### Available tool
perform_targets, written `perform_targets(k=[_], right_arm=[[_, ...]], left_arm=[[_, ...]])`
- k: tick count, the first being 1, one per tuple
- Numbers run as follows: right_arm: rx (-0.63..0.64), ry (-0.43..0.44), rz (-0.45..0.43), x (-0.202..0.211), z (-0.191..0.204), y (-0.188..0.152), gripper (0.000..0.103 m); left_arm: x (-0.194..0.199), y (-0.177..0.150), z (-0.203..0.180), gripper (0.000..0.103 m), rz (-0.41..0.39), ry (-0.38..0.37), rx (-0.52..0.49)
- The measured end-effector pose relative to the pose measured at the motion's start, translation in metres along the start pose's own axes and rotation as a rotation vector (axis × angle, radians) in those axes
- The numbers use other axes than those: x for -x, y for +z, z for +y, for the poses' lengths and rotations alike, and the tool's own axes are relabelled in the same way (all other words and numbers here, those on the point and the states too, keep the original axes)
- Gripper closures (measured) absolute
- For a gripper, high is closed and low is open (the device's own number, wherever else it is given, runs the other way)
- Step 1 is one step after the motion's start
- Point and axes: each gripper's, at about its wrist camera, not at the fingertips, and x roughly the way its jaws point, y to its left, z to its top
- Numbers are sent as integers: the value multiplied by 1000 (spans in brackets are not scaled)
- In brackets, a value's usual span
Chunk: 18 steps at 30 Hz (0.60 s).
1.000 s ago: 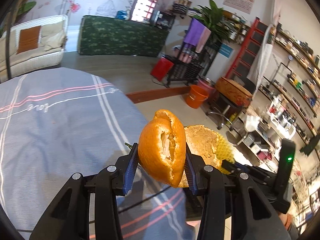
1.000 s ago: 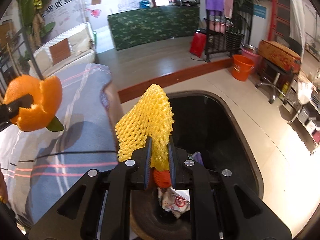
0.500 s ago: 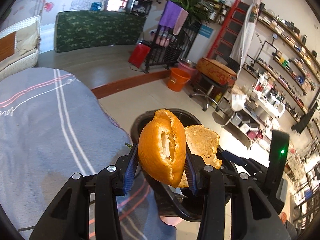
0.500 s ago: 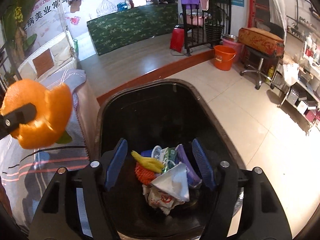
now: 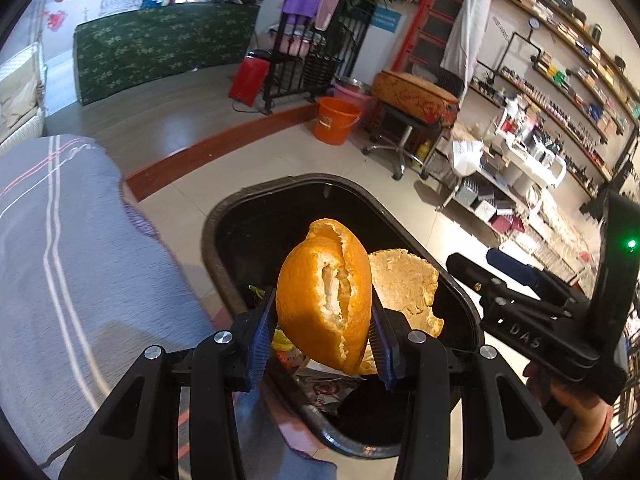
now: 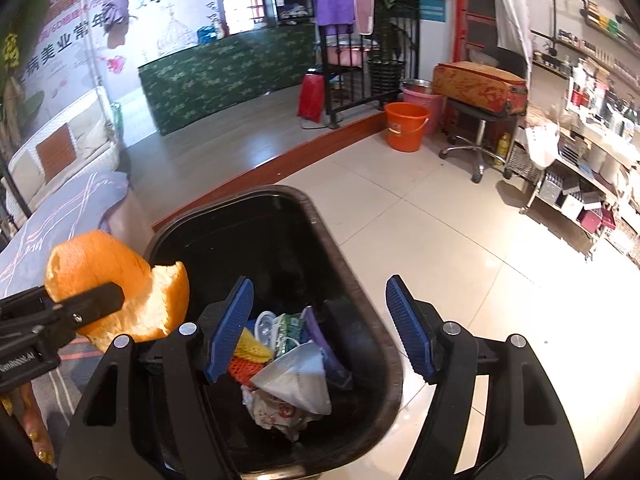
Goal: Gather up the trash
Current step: 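Open the left tool over the bin to drop the orange peels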
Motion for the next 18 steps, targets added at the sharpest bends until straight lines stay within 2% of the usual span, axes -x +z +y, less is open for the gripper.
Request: perform_targets(k=[3,5,7,9,13,15,18], right_arm=[[-13,-13,-2,-1,-6,1,34],[-19,-17,-2,-1,-8,1,34],[-22,-21,-2,-2,-11,1,34],[-28,-23,-2,-2,-14,2,34],[-41,-34,-9,0,-17,2,32],[-51,-39,-15,1,-18,2,25],[-57,-38,-18,2,-18,1,24]], left_arm=[[-8,4,-4,55,29,-2,-15],[-13,6,-4,46,48,-13,-19],[-13,7,-7,29,43,-12,-22],[-10,9,-9,17,26,-3,-29],[-6,6,-8,15,5,22,-49],[-4,6,-8,14,0,20,-37],[3,5,-5,10,-25,19,-8]])
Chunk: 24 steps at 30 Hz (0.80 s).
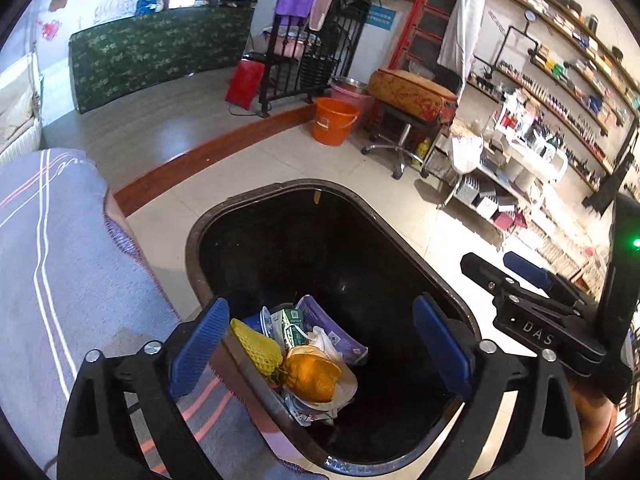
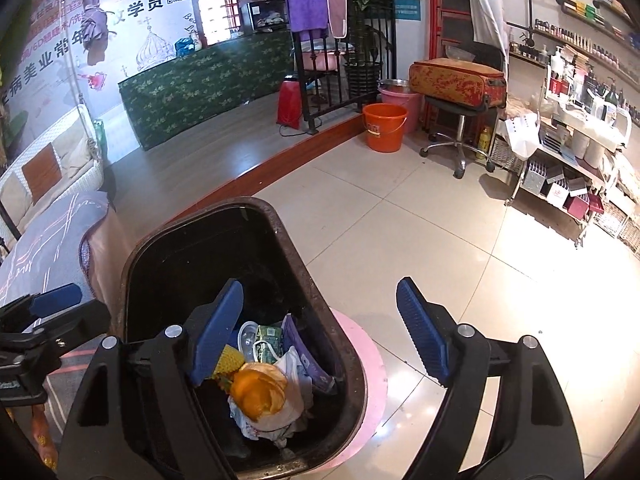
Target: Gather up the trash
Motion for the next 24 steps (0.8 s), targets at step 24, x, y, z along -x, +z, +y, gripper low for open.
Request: perform_targets(k=[24], right_arm=[[130,132,-235,80,112,-29,6]], left_arm=[[135,-44,60,6,-368,378,111]])
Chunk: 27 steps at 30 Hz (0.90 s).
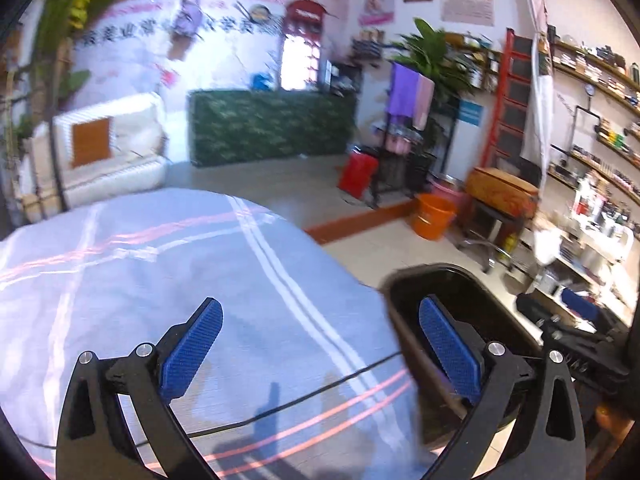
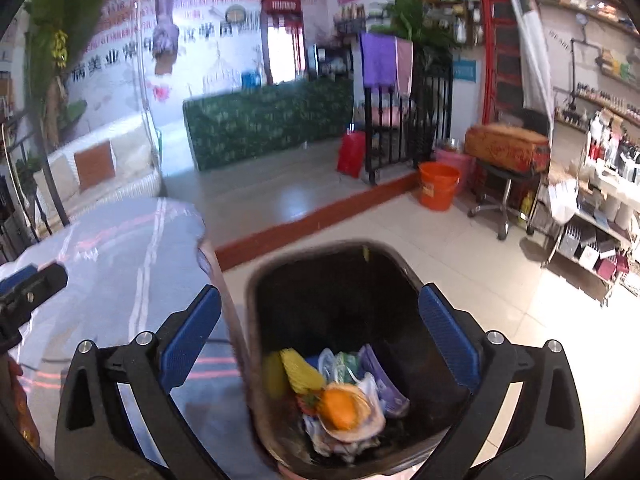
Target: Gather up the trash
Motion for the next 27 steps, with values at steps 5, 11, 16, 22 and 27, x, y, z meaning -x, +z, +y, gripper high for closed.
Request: perform_targets(k=[5,11,16,22,27], right_arm=[[8,-13,-82,26,24,-8,6],[20,57,-102,51,38,-20,6],[30,63,-105,69,39,-27,6],[51,64,-147,90,41,-33,6],[56,48,-208,110,41,-39,6]], left_arm=[[29,-8,10,6,-70,78,-43],[54,-17,14,6,-146,70,-28],[65,-22,24,6,-170,84,33],[77,-30,23,6,-200,103,30],[87,-36,22,6,-213,117,43]])
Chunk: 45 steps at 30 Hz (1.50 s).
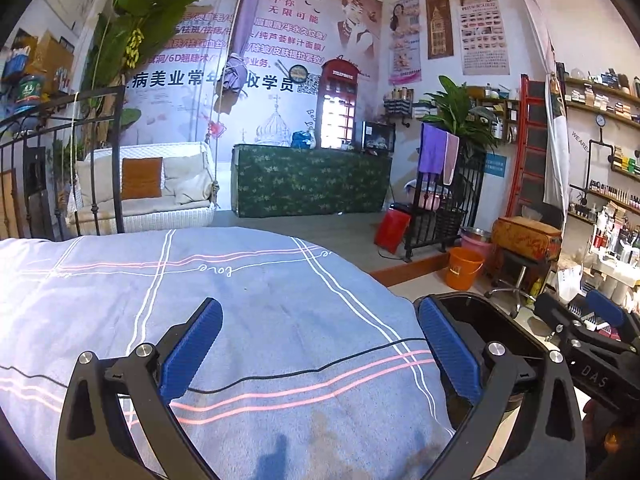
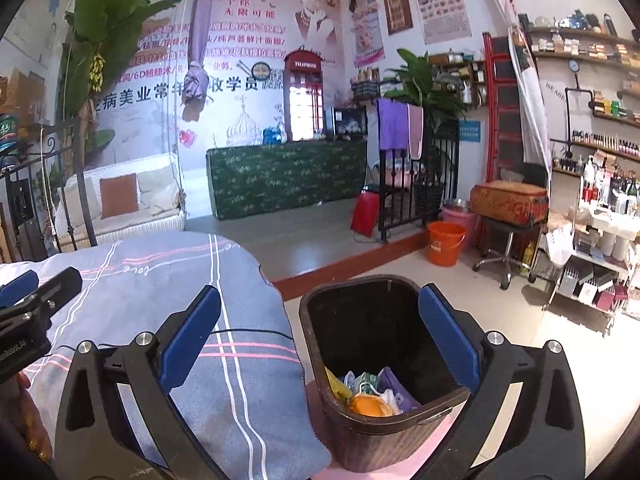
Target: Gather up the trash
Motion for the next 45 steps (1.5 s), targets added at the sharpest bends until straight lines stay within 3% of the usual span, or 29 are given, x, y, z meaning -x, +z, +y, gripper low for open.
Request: perform_targets(k=[8,45], right_arm=[[51,17,-86,23,13,-4,6],[61,11,-61,18,5,-12,6]], left_arm=[[12,-4,0,6,-2,35,15],[21,-8,-5,6,-22,40,29]])
